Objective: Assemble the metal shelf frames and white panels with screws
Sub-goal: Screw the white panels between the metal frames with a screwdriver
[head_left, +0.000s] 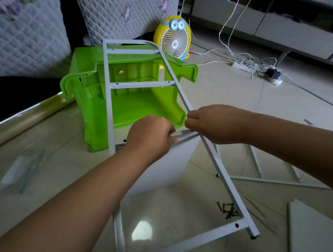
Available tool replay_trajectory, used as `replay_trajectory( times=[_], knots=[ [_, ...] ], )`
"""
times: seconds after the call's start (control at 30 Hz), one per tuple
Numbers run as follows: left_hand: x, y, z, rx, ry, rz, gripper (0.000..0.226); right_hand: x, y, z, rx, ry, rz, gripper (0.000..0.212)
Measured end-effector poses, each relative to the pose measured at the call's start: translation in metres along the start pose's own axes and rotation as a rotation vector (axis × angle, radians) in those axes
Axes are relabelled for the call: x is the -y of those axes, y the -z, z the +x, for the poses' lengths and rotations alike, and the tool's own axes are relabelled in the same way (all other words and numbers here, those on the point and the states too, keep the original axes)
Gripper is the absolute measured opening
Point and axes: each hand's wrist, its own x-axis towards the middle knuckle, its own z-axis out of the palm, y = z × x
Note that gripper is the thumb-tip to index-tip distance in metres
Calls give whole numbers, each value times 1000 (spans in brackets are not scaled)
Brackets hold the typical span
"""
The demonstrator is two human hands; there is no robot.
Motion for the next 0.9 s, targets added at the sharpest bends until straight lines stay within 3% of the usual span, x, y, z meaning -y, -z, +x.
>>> replay_trajectory(
  times=[0.23, 0.4, 0.5, 0.6, 0.73, 0.9],
  knots=[
    [1, -2, -2, -31, -22, -29, 25, 2, -6, 2, 23, -84, -4, 14],
    [1, -2, -1, -28, -18, -23, 24, 11, -7, 13, 106, -363, 297, 24],
    [1, -2, -3, -23, -7, -16, 23, 14, -10, 13, 82, -418, 361, 23],
    [0, 0, -3, -14, 7, -23, 25, 9, -12, 0, 3, -306, 247, 30],
    [-1, 2, -3, 3, 17, -43, 25, -4, -15, -7, -51, -91, -16, 20],
    [-2, 4, -4, -4, 25, -73, 24, -11, -14, -3, -154, 68, 60, 37]
  ],
)
